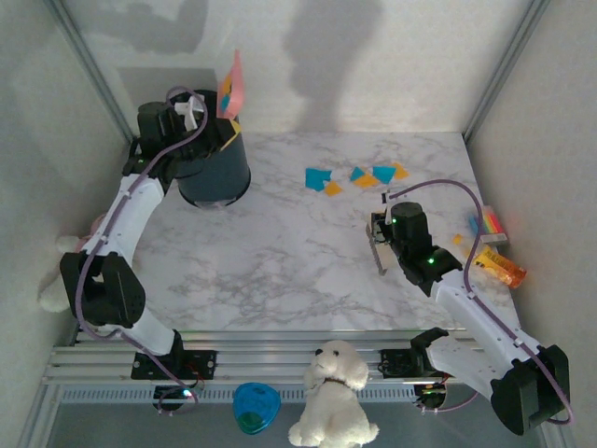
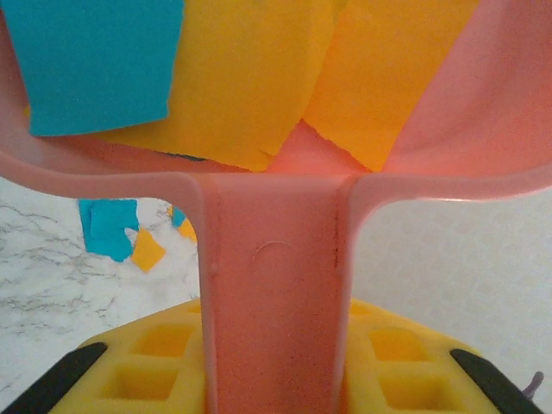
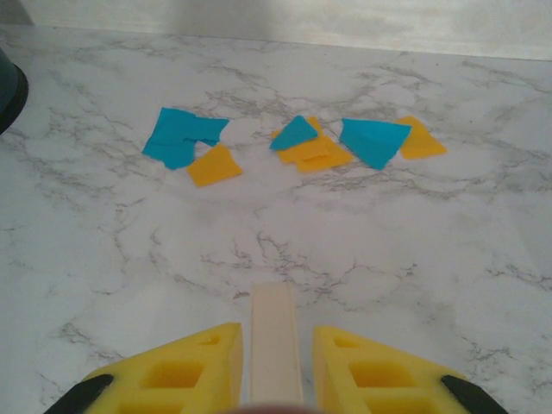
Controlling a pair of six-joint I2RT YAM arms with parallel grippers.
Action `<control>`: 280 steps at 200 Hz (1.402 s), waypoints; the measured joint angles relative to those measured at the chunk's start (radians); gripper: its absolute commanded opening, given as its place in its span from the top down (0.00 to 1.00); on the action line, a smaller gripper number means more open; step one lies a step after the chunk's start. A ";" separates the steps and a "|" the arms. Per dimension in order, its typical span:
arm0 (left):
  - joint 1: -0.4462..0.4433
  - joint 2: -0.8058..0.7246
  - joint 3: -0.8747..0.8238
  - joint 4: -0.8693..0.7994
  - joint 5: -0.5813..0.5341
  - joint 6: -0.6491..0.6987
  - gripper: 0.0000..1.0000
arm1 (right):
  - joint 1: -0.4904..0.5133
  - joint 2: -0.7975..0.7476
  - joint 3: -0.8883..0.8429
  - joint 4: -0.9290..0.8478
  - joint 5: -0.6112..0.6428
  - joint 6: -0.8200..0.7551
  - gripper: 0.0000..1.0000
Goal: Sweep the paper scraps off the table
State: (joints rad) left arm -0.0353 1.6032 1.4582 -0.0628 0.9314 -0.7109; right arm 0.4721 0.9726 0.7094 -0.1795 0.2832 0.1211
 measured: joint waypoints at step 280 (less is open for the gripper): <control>0.043 0.064 -0.358 1.029 -0.095 -1.052 1.00 | 0.000 0.010 0.000 -0.006 0.001 0.007 1.00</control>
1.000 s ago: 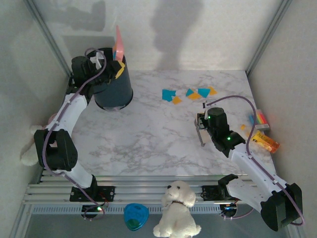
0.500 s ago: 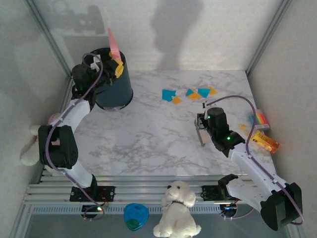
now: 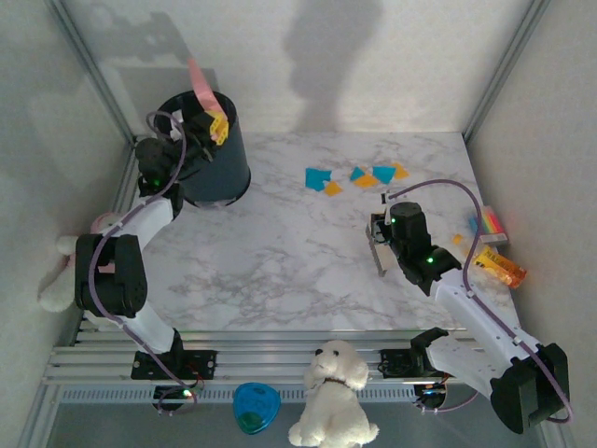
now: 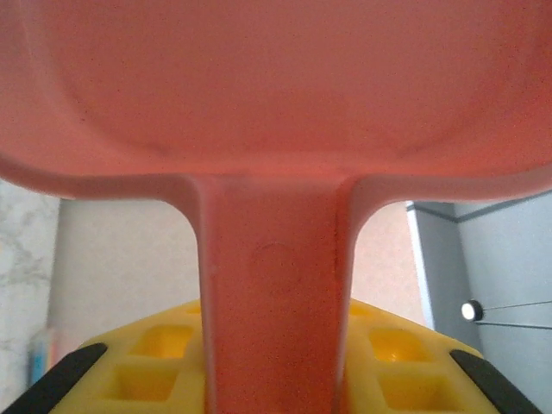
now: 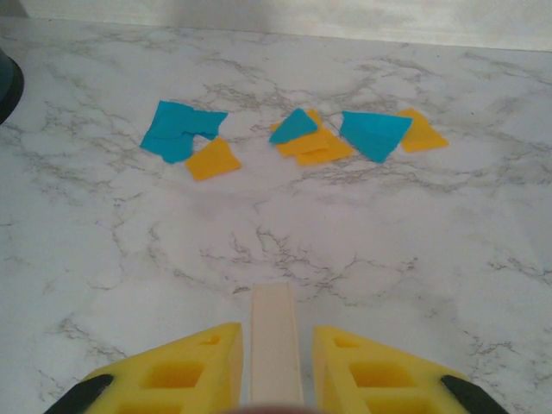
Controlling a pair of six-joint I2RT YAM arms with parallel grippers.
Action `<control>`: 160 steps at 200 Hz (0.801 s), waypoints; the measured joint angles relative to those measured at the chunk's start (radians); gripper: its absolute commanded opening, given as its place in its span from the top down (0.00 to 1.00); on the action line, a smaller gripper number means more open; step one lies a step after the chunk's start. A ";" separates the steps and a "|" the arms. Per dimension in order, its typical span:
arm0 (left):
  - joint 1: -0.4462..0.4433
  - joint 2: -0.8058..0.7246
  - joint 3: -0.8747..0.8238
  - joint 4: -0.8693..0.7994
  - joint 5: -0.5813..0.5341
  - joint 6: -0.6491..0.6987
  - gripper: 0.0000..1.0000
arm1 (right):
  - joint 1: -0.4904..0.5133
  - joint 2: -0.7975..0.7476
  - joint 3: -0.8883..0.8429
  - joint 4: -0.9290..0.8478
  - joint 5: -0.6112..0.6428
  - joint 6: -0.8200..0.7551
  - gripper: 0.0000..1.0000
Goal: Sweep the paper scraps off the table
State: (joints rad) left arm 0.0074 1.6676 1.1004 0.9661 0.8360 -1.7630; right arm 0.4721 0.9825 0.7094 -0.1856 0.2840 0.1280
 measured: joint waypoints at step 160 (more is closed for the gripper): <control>-0.018 -0.074 0.149 -0.511 -0.025 0.465 1.00 | 0.000 0.002 0.000 -0.006 0.000 0.003 1.00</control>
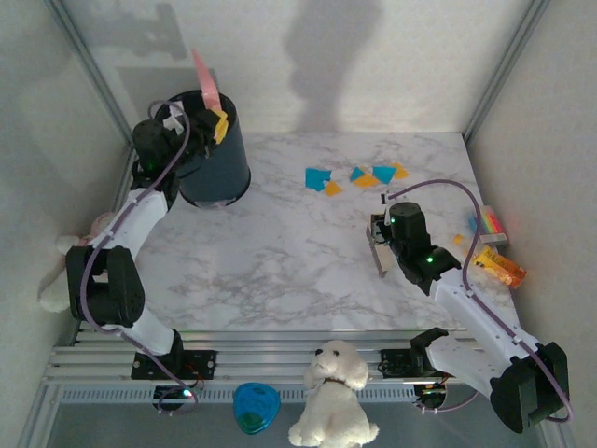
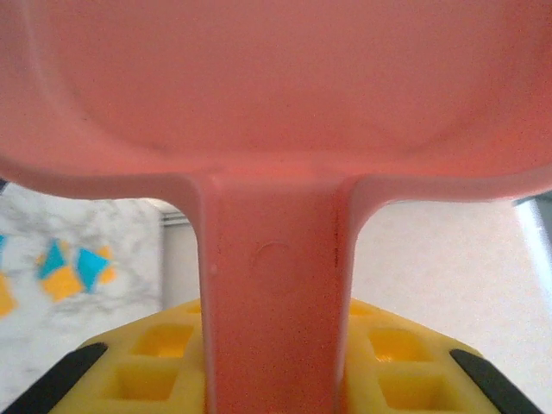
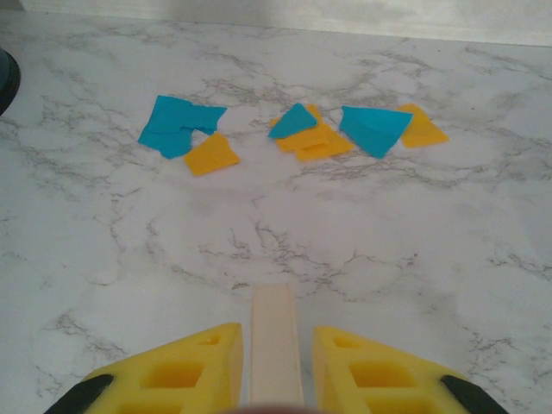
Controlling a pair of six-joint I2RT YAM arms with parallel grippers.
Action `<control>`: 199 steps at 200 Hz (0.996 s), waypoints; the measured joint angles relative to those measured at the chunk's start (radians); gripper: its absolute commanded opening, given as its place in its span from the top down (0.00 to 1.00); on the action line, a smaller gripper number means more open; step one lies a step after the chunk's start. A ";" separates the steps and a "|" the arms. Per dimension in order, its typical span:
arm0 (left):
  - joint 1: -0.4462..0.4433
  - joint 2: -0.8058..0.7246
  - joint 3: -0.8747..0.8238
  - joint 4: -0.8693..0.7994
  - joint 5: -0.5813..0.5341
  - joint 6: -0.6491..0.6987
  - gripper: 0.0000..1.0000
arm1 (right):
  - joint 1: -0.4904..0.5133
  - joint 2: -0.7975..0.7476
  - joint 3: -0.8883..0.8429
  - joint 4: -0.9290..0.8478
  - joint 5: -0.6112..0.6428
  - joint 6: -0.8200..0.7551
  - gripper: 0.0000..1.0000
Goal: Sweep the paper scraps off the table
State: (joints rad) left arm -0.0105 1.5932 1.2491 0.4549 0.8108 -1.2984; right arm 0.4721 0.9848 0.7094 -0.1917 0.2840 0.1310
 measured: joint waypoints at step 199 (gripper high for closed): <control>-0.400 0.035 0.356 -1.114 -0.581 1.156 1.00 | -0.163 0.151 0.060 0.230 -0.192 0.196 1.00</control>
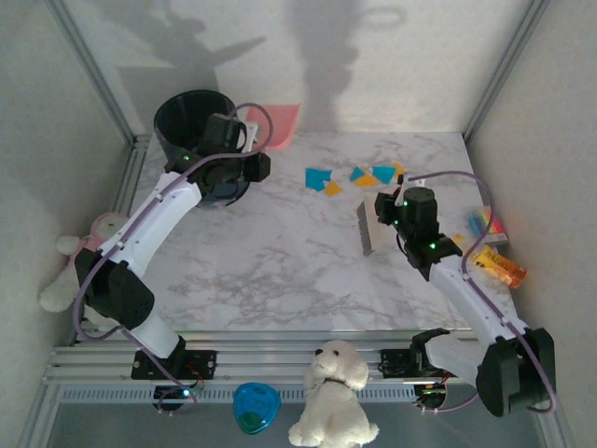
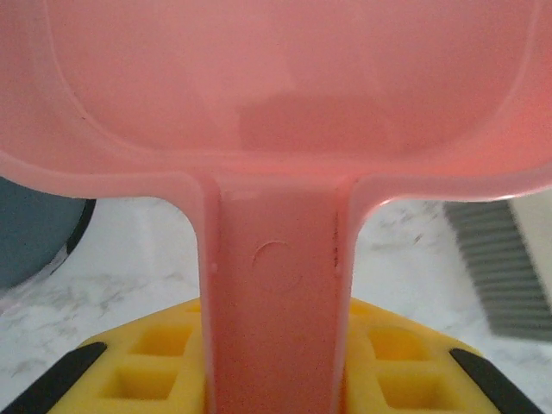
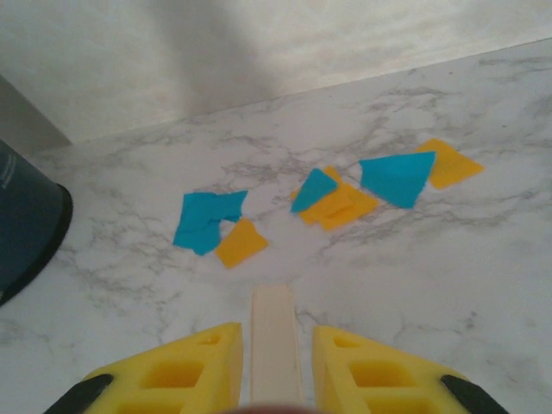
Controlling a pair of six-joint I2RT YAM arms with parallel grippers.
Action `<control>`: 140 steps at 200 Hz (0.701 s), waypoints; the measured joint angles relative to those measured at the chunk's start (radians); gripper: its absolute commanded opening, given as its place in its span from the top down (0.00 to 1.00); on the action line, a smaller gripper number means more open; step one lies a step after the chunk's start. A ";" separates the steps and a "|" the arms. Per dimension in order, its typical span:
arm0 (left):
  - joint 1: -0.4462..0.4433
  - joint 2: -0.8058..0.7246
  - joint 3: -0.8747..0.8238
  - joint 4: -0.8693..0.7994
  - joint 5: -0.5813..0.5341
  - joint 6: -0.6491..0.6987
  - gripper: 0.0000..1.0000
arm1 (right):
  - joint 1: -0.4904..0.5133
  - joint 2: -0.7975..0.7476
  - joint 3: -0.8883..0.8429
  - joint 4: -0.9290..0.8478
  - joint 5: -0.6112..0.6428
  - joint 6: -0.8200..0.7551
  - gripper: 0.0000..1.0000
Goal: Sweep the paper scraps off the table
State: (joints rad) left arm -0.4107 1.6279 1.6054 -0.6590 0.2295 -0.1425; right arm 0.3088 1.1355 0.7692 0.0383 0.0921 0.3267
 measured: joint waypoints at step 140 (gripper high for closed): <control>-0.046 -0.025 -0.201 0.032 -0.178 0.078 1.00 | -0.012 0.749 0.583 0.235 -0.170 0.296 1.00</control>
State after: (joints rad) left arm -0.4568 1.6032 1.4048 -0.6273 0.0513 -0.0647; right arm 0.2970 1.8843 1.3521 0.2733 -0.0776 0.6224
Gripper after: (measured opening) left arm 0.259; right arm 0.260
